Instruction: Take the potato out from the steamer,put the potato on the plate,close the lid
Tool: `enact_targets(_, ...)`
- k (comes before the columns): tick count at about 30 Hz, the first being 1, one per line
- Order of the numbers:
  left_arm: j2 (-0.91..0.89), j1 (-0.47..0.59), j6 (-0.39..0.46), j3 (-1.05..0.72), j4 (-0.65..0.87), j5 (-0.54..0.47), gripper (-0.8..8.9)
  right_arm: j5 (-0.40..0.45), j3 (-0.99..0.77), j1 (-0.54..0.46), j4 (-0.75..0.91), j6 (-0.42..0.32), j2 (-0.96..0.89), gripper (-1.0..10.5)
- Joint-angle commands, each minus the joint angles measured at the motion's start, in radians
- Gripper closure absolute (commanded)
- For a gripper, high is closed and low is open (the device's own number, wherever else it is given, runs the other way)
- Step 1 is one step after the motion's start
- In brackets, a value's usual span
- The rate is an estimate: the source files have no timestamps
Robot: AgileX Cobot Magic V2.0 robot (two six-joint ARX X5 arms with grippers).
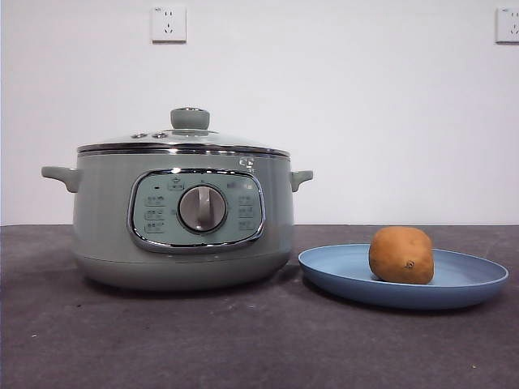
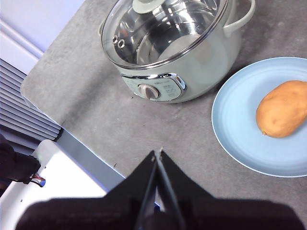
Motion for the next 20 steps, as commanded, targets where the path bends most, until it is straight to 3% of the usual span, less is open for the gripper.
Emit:
enact_targets(1, -0.076, 0.003, -0.031, -0.177, 0.053, 0.000, 8.17, 0.003, 0.004, 0.001, 0.002, 0.002, -0.001, 9.5)
enact_targets(11, -0.253, 0.004, -0.083, -0.534, 0.096, -0.048, 8.17, 0.003, 0.004, 0.001, 0.002, 0.002, -0.001, 9.5)
enact_targets(20, -0.332, 0.004, -0.106, -0.673, 0.084, -0.052, 8.17, 0.003, 0.004, 0.001, 0.002, 0.003, -0.001, 9.5)
